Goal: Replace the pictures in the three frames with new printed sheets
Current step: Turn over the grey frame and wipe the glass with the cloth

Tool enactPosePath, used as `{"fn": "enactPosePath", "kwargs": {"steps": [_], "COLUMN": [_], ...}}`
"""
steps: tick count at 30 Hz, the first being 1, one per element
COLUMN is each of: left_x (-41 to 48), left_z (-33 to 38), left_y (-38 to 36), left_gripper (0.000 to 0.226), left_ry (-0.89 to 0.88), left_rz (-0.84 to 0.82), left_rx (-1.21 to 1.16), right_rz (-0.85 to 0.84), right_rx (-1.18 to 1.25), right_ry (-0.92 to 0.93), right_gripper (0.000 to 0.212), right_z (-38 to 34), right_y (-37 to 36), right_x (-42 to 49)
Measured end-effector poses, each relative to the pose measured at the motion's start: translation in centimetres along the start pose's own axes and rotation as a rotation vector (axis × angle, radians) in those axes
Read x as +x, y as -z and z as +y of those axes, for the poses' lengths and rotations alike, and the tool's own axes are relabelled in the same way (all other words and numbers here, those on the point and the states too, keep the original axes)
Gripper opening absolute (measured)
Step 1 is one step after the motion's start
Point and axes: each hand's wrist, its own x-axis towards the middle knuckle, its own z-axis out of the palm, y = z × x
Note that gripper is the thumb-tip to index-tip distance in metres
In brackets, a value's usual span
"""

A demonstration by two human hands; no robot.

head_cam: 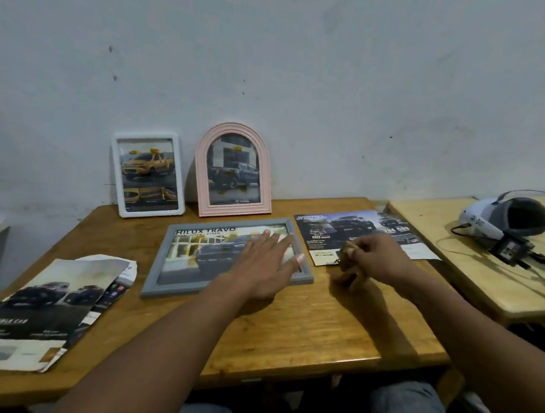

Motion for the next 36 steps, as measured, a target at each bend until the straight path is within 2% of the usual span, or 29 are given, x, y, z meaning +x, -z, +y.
{"fn": "enactPosePath", "kwargs": {"steps": [3,6,9,12,15,19,21,23,25,28,31,34,36], "left_x": [-1.0,-2.1,-3.4,-4.3,-4.4,-4.3,-4.3,-4.4,-4.5,-4.9,-5.0,-4.7,-4.6], "left_z": [-4.3,-9.4,-13.7,-16.1,-17.3,-18.0,-18.1,-18.2,-18.1,-18.0,-17.9,-17.9,-18.0], "left_y": [2.4,4.5,5.3,5.1,4.4,3.0,2.6,2.5,2.5,2.4,2.5,2.5,2.4], "left_gripper": [0.067,0.067,0.068,0.067,0.065,0.066,0.063,0.060,0.061,0.068,0.069,0.066,0.068], "left_ry": [0.106,0.218,0.361,0.436,0.435,0.430,0.452,0.477,0.508,0.592,0.585,0.525,0.489], "left_rz": [0.074,0.144,0.156,0.172,0.179,0.227,0.272,0.323,0.377,0.424,0.416,0.345,0.314], "left_rx": [-0.015,-0.021,-0.067,-0.117,-0.185,-0.204,-0.207,-0.227,-0.255,-0.274,-0.292,-0.307,-0.302], "right_rz": [-0.211,-0.321,-0.386,-0.418,-0.388,-0.294,-0.223,-0.239,-0.326,-0.465,-0.511,-0.501,-0.435], "right_rx": [0.506,0.696,0.747,0.586,0.334,-0.046,-0.131,-0.171,-0.277,-0.382,-0.382,-0.468,-0.570], "right_ry": [-0.256,-0.404,-0.451,-0.431,-0.272,0.119,0.294,0.457,0.589,0.631,0.677,0.738,0.776], "right_gripper": [0.018,0.017,0.024,0.021,0.018,0.017,0.018,0.024,0.024,0.028,0.031,0.033,0.039], "right_z": [-3.7,-7.1,-10.0,-12.9,-16.2,-20.3,-21.5,-21.5,-20.1,-17.8,-16.6,-15.8,-15.3], "right_y": [-1.8,-4.5,-7.0,-9.1,-10.9,-14.4,-16.9,-19.6,-22.3,-24.4,-24.0,-23.6,-23.7], "right_x": [2.4,5.2,7.9,10.2,12.3,14.3,14.3,13.3,12.2,11.2,11.2,11.8,12.4]}}
